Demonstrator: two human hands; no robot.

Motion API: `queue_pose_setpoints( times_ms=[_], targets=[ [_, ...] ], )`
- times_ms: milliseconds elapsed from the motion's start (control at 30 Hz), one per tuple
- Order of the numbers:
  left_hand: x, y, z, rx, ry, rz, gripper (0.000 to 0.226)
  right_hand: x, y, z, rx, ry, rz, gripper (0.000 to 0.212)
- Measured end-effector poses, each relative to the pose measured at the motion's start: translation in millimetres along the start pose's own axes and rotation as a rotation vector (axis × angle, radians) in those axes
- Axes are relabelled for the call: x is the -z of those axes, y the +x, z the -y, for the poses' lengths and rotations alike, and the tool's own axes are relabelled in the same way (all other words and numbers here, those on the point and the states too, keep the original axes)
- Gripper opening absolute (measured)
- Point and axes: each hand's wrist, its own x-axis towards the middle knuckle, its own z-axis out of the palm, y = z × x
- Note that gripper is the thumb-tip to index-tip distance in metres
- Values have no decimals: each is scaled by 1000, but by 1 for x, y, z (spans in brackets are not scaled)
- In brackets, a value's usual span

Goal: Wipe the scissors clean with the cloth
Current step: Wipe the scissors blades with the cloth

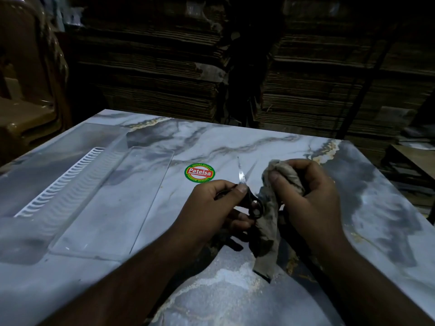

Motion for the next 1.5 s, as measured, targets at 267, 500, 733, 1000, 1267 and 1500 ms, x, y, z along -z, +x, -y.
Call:
queue_pose_setpoints(
  times_ms=[267, 500, 733, 1000, 1267, 1500],
  targets=[
    [5, 4, -1, -47, 81, -42, 28, 21, 11, 2, -8, -199, -148, 25],
    [2, -2, 4, -46, 39, -6, 30, 13, 9, 11, -415, 376, -91, 18],
    [-4, -5, 1, -56, -1, -7, 30, 17, 10, 8, -326, 462, -82, 36],
    [-3, -2, 8, -142, 19, -34, 14, 3, -10, 3, 238, -93, 180, 9],
    [-3, -2, 14, -154, 83, -53, 16, 6, -4, -5, 442, -373, 216, 15],
    [-2, -1, 20, -127, 12, -67, 14, 4, -8, -8, 493, -383, 313, 14]
  ],
)
